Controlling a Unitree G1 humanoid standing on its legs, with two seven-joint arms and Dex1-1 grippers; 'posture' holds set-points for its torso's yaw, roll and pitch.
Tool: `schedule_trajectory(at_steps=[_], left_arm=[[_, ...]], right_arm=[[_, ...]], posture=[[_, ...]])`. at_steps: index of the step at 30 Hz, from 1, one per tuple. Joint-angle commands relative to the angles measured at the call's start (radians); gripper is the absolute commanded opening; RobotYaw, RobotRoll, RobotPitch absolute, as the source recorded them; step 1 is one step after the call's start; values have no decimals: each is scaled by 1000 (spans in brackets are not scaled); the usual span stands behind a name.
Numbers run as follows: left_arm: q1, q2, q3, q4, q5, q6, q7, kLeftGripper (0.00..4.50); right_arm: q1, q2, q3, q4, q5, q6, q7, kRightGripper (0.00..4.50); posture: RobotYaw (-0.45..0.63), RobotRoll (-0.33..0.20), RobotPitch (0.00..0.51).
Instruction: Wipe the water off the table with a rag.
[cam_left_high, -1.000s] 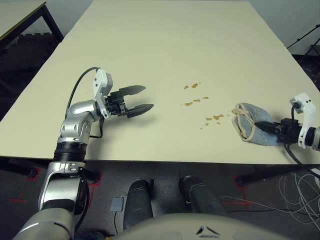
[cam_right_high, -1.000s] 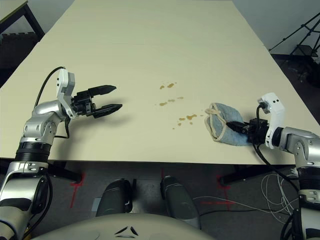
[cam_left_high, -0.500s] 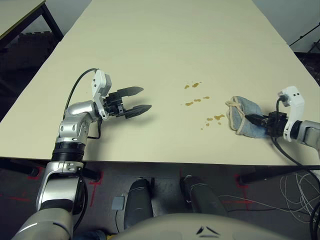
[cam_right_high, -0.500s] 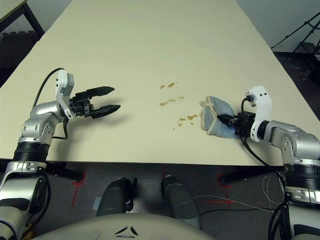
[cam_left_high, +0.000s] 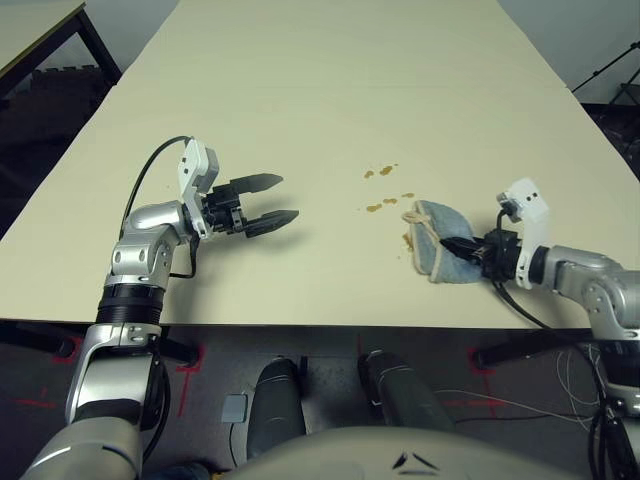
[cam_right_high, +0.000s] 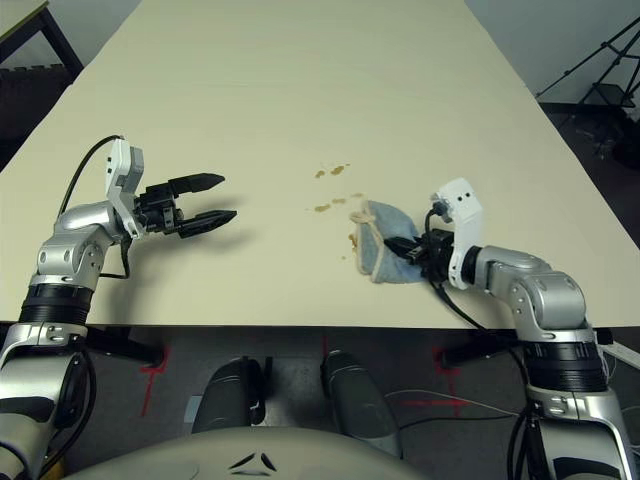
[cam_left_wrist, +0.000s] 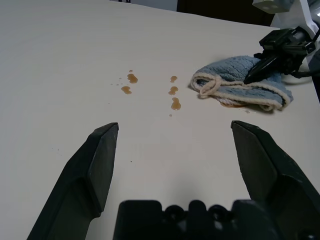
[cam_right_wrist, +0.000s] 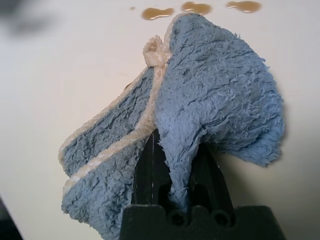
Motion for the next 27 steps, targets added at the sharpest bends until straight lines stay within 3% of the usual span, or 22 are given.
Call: schedule_trajectory(at_steps=[1, 11, 27], left_arm=[[6, 7, -11, -15, 15, -1, 0, 4500], [5, 2, -13, -7, 16, -6, -1, 4500], [-32, 8, -12, 39, 26, -16, -17, 4500]], right_arm=[[35, 46, 113, -45, 41, 75, -1, 51], [31, 71, 108, -77, 59, 106, -37, 51], [-94, -275, -92, 260, 22, -47, 28, 39]], posture=[[-238, 0, 137], [-243, 0, 136], [-264, 0, 134]])
